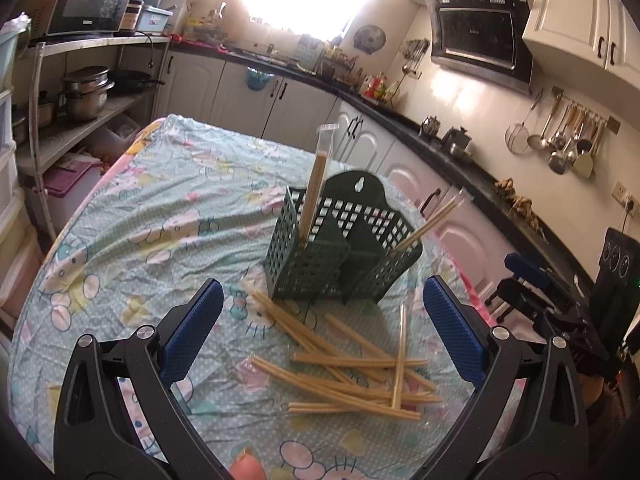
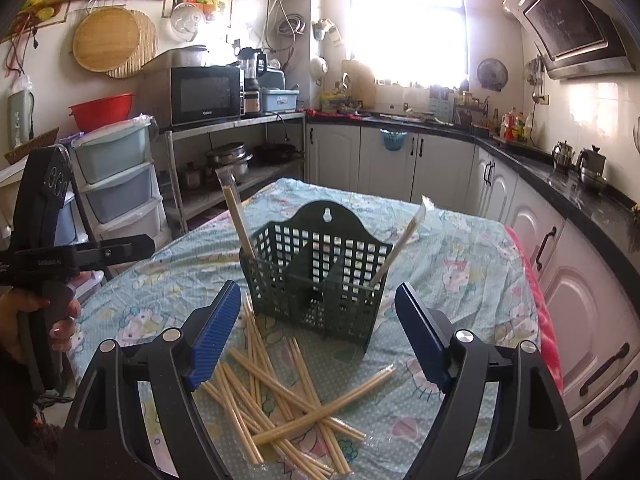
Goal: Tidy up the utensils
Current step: 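Lower the left tool to the pile and close on another chopstick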
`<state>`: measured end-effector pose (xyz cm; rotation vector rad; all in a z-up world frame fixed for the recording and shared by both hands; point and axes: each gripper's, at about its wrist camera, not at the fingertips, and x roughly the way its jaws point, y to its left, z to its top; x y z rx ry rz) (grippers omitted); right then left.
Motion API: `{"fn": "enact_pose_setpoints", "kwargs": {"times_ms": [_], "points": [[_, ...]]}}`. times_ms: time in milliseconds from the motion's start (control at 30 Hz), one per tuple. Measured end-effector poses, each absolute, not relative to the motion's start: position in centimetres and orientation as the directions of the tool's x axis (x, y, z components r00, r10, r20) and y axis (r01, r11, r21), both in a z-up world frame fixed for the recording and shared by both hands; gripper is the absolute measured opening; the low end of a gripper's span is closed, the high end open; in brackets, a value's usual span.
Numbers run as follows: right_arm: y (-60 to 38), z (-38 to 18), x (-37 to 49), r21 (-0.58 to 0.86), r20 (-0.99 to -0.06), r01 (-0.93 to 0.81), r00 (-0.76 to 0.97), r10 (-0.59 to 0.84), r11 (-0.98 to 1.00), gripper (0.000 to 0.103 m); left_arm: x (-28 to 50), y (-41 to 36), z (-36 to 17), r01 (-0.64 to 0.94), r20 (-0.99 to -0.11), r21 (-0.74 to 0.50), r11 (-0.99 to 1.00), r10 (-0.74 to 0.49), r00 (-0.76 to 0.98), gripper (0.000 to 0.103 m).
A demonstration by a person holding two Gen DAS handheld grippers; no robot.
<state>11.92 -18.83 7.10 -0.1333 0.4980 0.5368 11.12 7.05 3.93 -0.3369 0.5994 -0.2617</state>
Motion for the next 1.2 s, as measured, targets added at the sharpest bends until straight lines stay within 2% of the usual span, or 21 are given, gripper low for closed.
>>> {"fn": "enact_pose_setpoints", "kwargs": {"times_ms": [400, 733, 833, 900, 1000, 1200], "points": [[-18.9, 4.6, 12.7, 0.006, -0.556, -0.503, 0.717, 0.421, 0.864, 0.077, 11.3, 6.6, -0.1, 0.120, -0.606, -0.368, 0.922, -0.336, 0.721, 0.092], [-19.5, 2.2, 14.2, -0.001, -0.616, -0.466, 0.697, 0.367, 0.885, 0.077, 11.6, 6.8, -3.8, 0.087, -0.672, -0.439, 0.894, -0.391, 0.629, 0.092], [-19.6, 1.6, 14.7, -0.003, -0.628, -0.460, 0.692, 0.356, 0.888, 0.077, 11.9, 6.8, -4.7, 0.081, -0.678, -0.477, 0.875, -0.425, 0.600, 0.080], [-19.7, 1.2, 14.9, -0.003, -0.636, -0.457, 0.687, 0.351, 0.890, 0.077, 12.2, 6.8, -5.3, 0.072, -0.683, -0.500, 0.863, -0.444, 0.580, 0.067], [-19.9, 0.4, 15.7, 0.001, -0.657, -0.449, 0.673, 0.340, 0.893, 0.077, 12.7, 6.9, -6.4, 0.050, -0.693, -0.524, 0.850, -0.460, 0.555, 0.058], [-20.3, -1.5, 17.7, 0.026, -0.713, -0.426, 0.627, 0.316, 0.905, 0.072, 13.8, 8.2, -7.9, -0.026, -0.686, -0.588, 0.809, -0.481, 0.547, 0.056]]}}
